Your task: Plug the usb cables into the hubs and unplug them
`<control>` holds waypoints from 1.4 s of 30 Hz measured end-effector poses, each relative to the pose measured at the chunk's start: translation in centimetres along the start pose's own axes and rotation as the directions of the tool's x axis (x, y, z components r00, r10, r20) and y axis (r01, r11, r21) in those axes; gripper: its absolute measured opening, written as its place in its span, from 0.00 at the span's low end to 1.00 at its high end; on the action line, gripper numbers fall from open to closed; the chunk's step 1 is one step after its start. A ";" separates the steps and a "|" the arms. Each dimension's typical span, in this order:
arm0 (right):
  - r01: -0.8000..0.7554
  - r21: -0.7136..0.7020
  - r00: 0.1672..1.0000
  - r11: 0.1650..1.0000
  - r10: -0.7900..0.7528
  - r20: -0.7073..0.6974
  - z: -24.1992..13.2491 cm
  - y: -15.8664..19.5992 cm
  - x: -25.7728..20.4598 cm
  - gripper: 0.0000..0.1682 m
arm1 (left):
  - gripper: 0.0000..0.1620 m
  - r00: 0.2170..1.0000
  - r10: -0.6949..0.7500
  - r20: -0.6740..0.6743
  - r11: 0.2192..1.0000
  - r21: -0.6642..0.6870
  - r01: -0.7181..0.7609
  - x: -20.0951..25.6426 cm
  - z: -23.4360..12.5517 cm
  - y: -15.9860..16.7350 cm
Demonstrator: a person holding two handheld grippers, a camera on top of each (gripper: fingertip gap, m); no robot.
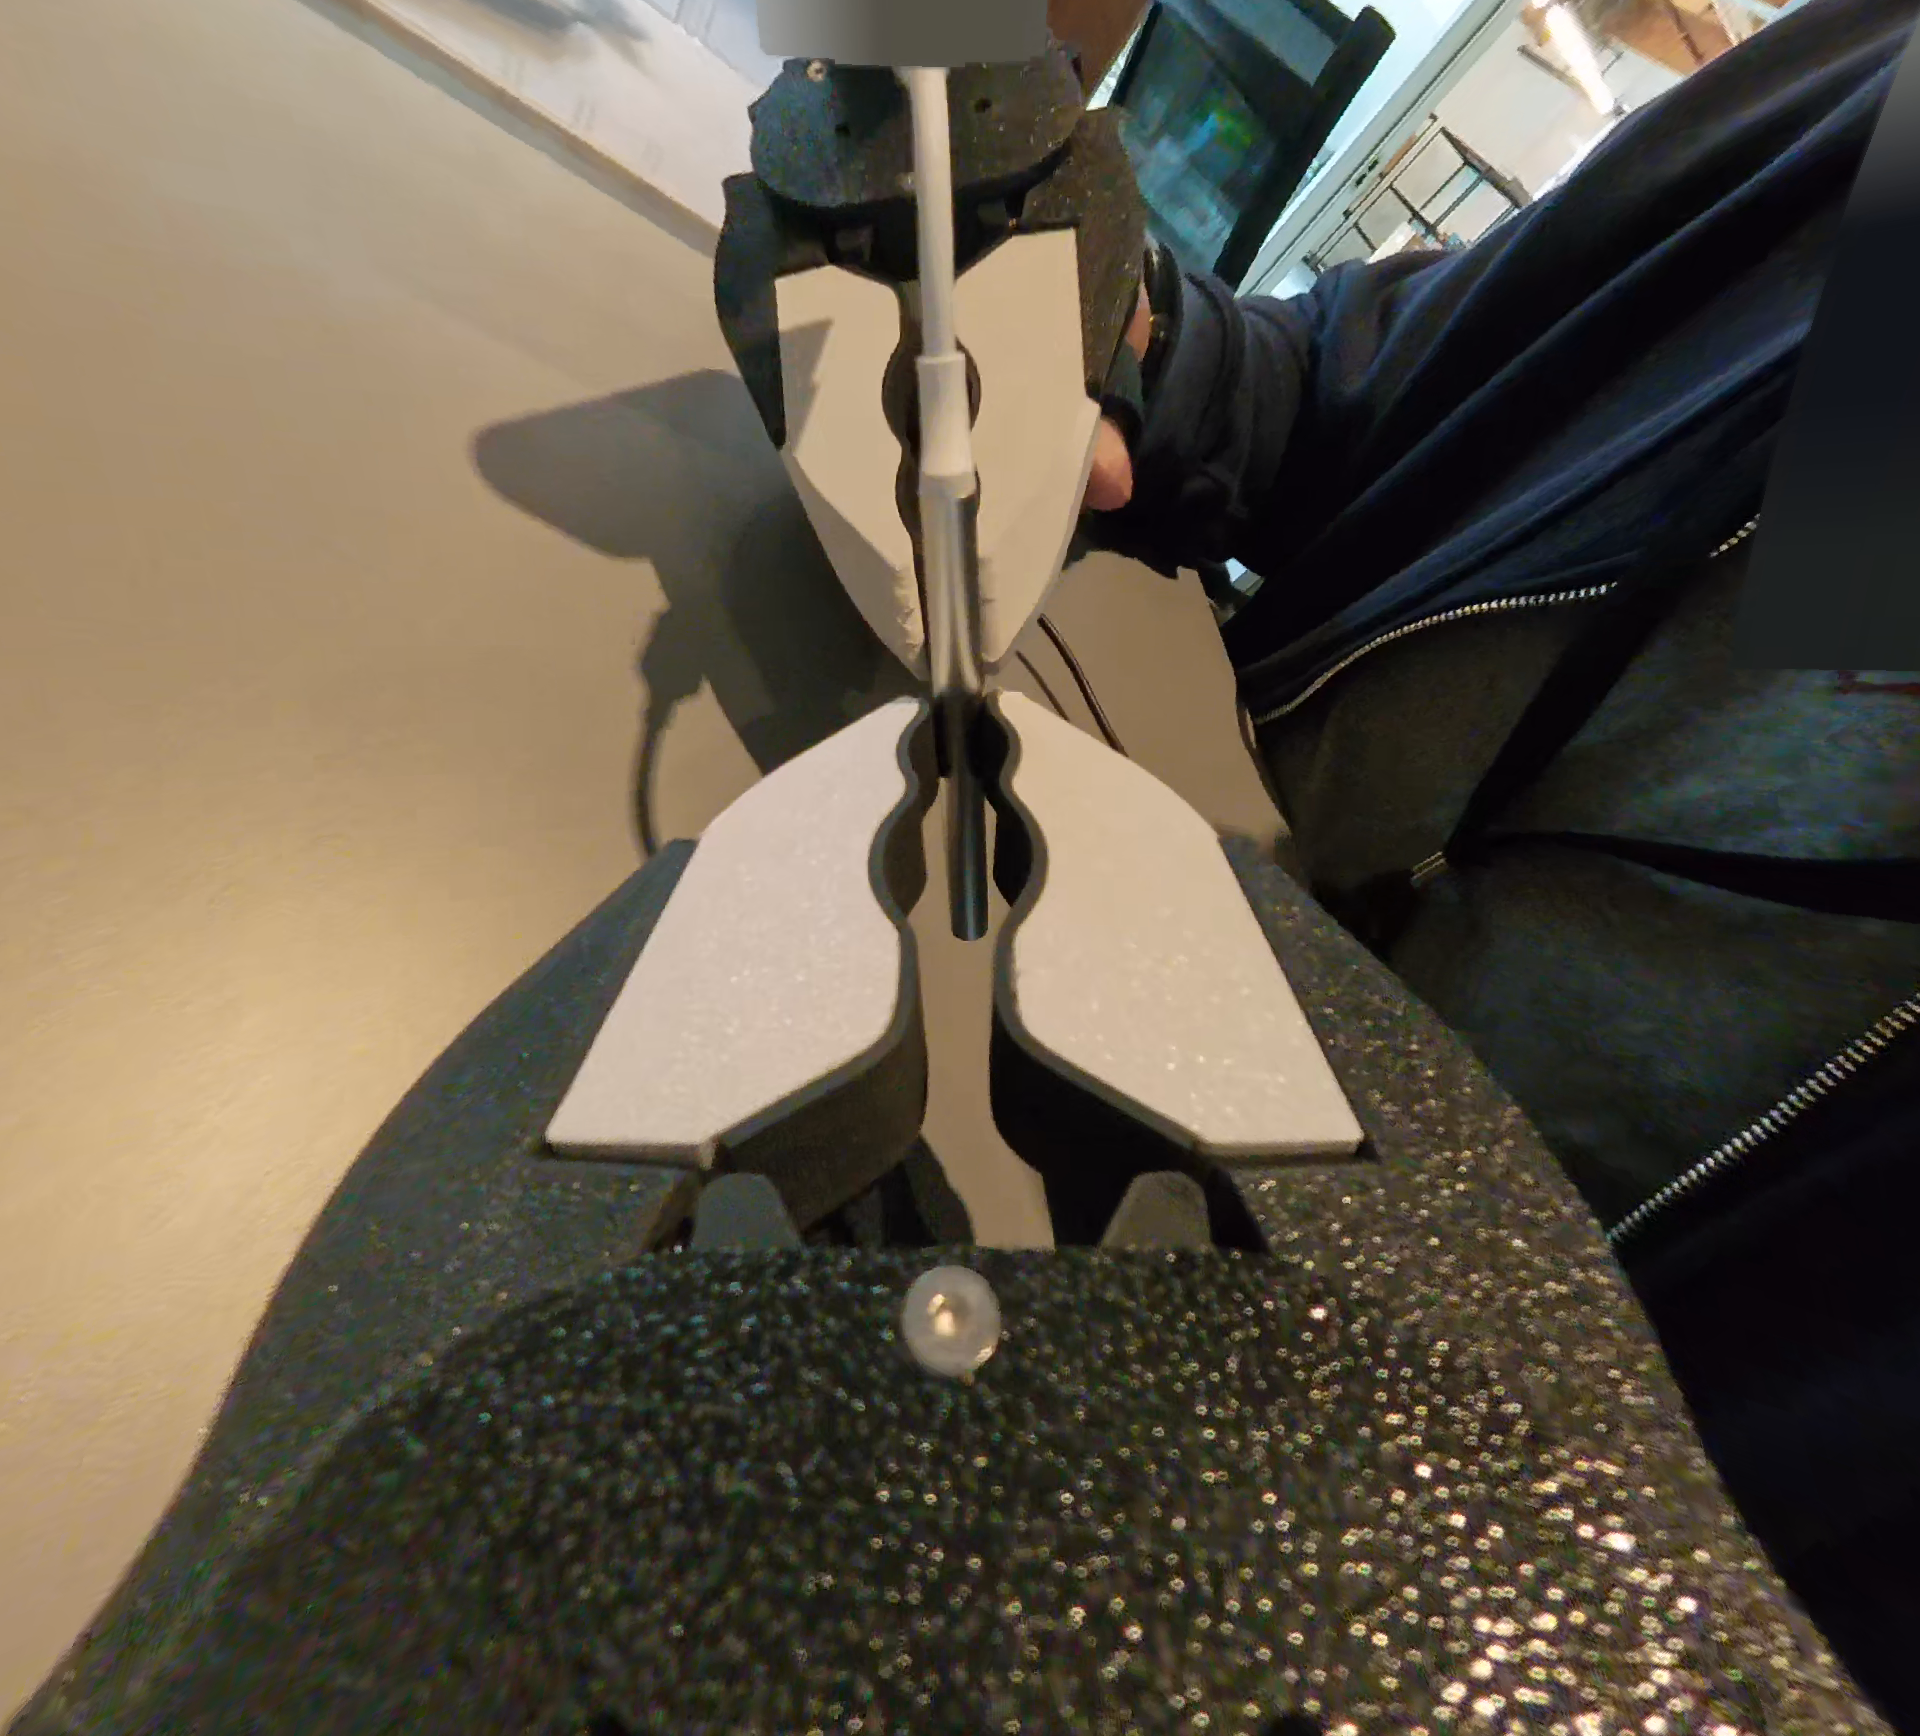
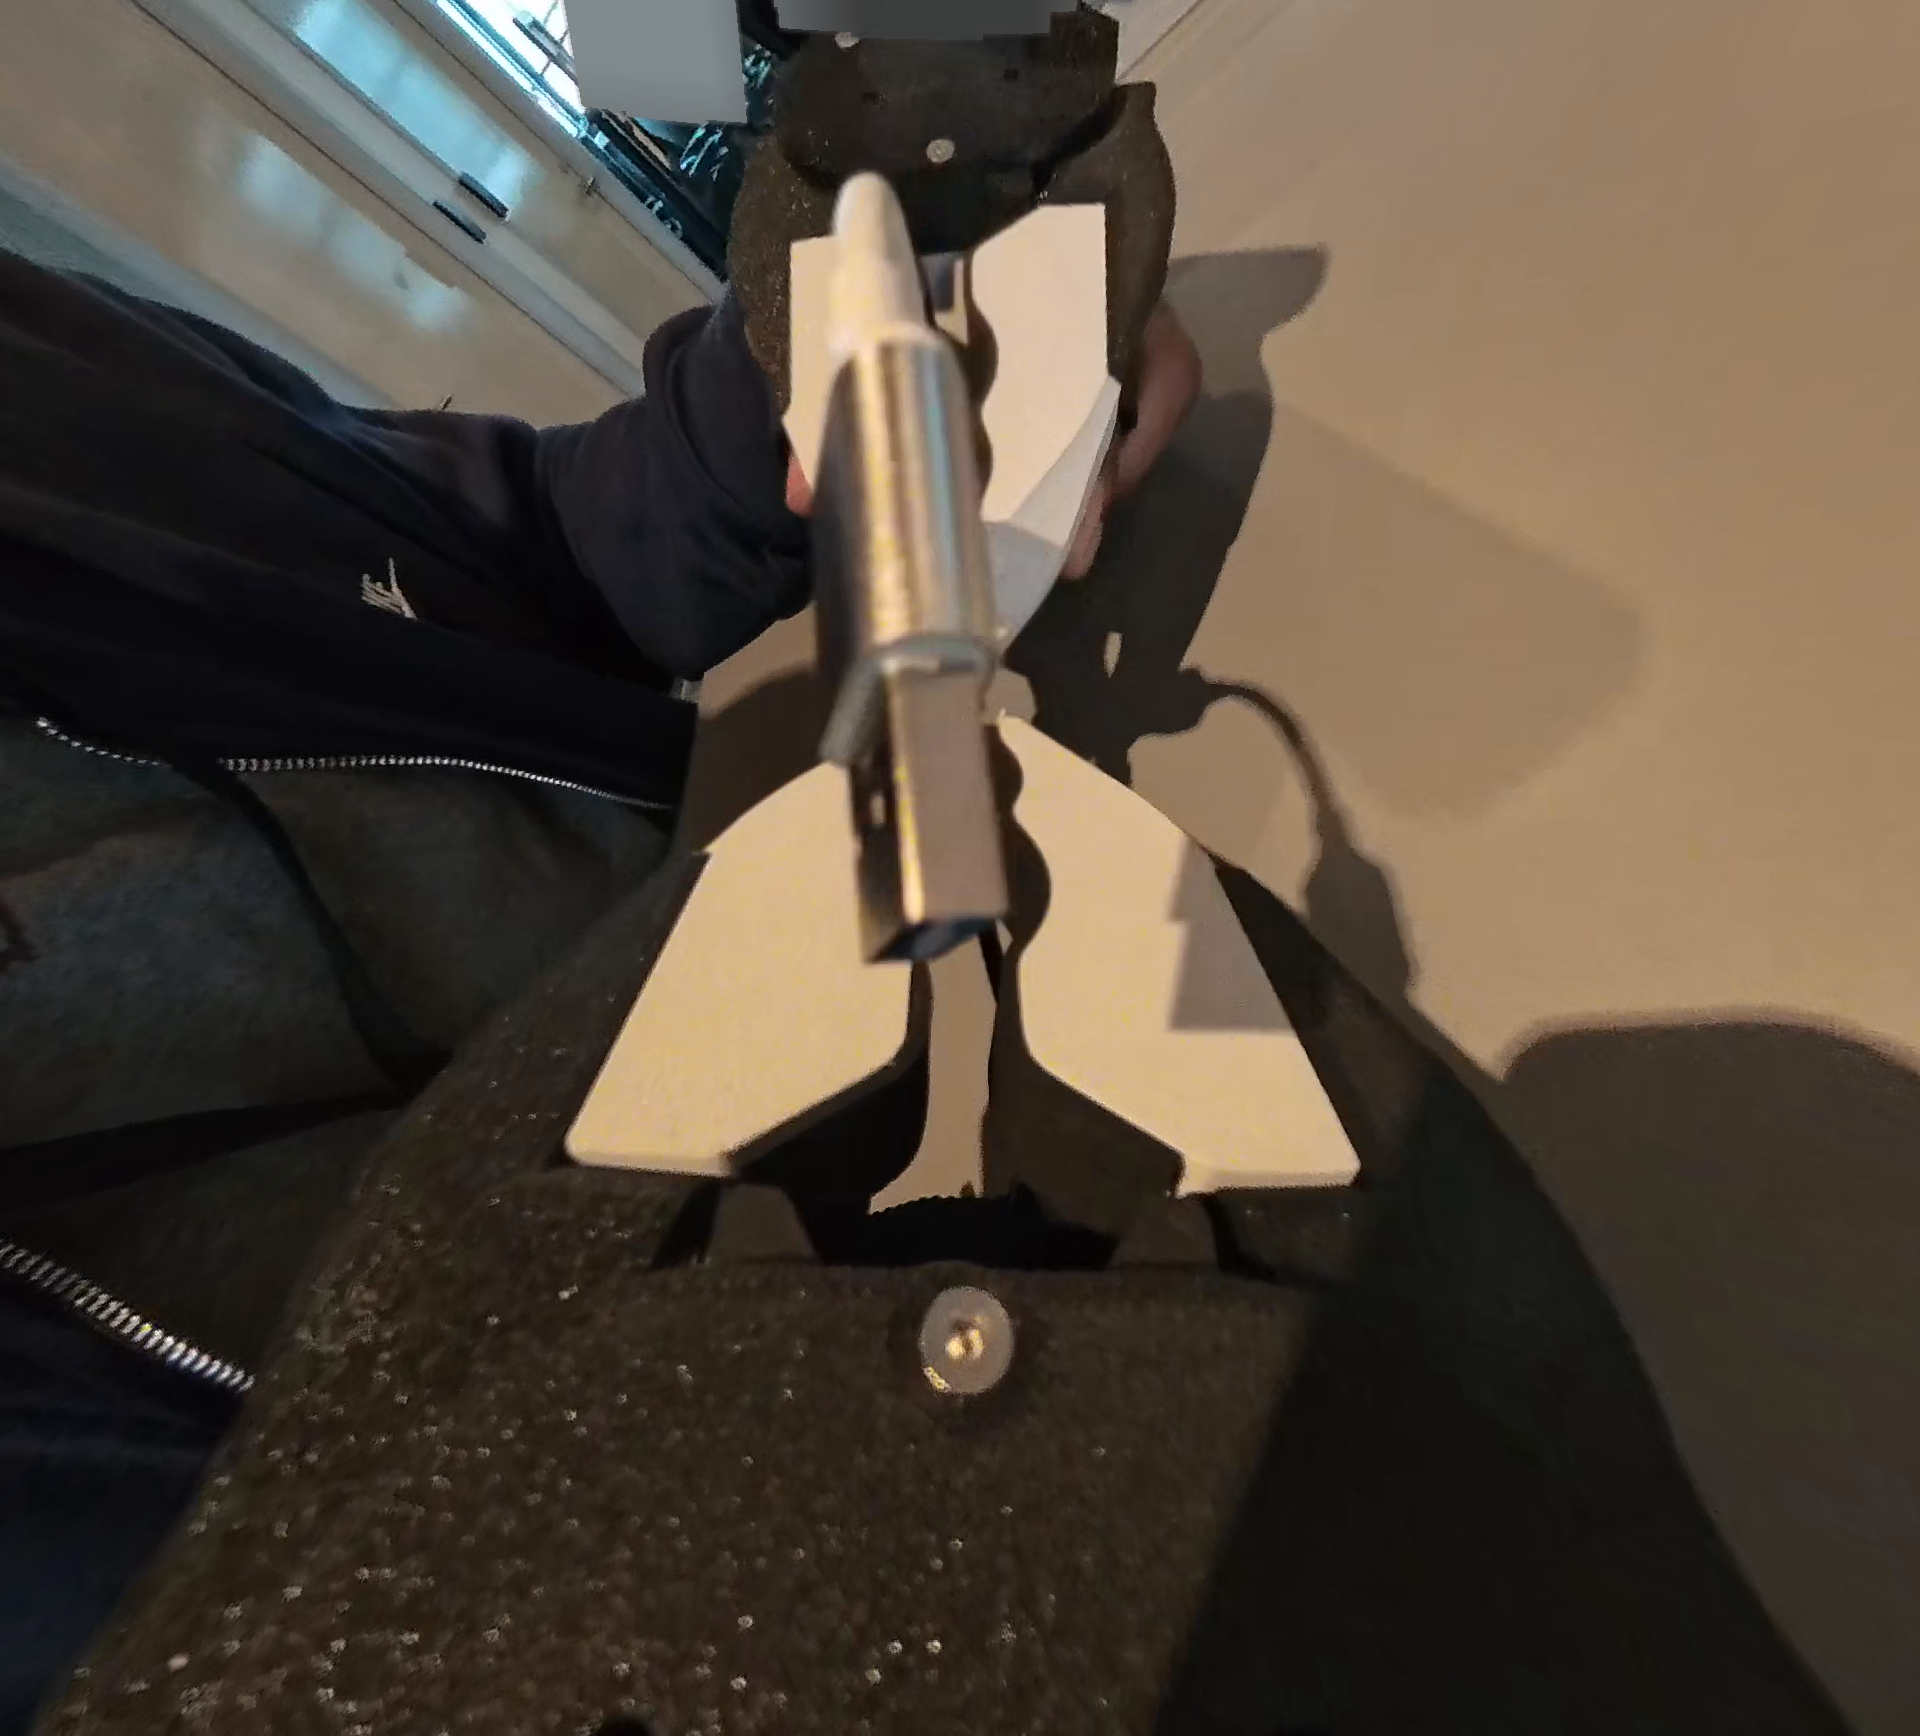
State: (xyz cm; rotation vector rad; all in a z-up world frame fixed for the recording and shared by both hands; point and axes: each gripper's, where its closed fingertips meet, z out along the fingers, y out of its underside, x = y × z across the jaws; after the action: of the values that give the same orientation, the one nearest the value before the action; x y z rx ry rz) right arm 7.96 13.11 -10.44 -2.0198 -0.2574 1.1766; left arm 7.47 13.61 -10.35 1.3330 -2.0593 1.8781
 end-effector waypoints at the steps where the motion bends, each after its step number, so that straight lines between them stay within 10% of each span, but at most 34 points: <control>1: 0.000 -0.005 1.000 1.000 0.000 0.002 0.0 0.1 0.0 0.04 | 0.05 1.000 0.002 -0.001 1.000 -0.006 -0.002 0.0 0.0 0.1; 42: 0.056 0.063 0.998 0.996 -0.055 -0.018 -0.2 -0.9 -0.3 0.04 | 0.05 0.997 -0.063 -0.050 0.990 0.120 0.069 0.2 -1.8 -1.2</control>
State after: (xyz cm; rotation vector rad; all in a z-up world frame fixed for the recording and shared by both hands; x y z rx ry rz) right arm 8.14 13.49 -9.51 -1.9547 -0.2631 1.1200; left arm 7.16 15.13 -8.83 1.3518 -1.8829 2.0155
